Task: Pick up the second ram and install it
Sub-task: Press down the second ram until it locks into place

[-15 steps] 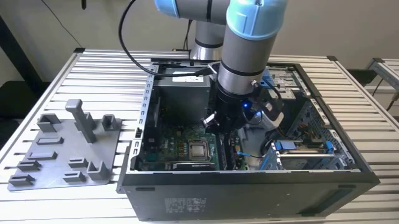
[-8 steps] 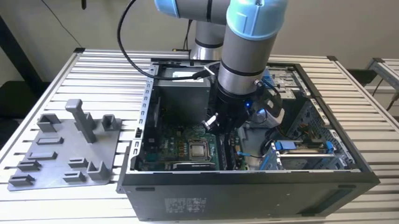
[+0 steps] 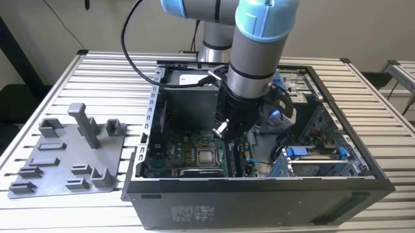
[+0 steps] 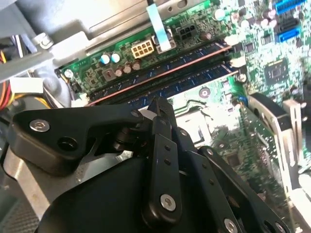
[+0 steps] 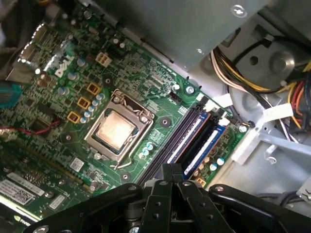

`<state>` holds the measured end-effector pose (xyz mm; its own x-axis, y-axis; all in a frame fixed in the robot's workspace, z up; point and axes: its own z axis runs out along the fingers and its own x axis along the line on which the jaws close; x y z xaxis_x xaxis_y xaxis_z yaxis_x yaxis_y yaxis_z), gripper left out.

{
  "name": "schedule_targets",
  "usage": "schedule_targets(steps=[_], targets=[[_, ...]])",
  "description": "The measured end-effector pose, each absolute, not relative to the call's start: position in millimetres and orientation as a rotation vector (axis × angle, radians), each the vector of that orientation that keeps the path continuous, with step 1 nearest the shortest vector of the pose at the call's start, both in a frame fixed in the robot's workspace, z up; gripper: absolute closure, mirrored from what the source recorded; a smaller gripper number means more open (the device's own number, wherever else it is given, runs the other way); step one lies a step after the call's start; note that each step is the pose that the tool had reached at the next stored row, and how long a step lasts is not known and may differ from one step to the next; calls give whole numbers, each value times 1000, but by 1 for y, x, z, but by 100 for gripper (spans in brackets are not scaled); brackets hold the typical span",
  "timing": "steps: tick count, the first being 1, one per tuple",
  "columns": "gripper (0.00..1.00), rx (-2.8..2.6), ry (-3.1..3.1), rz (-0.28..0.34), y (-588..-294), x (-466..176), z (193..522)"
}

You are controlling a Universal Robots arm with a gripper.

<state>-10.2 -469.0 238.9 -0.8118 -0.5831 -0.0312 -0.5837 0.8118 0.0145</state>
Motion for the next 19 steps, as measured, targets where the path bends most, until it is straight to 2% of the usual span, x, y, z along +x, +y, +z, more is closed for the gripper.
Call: schedule_targets(steps=[19], targets=[[89, -1454, 2762, 38, -469, -10, 239]])
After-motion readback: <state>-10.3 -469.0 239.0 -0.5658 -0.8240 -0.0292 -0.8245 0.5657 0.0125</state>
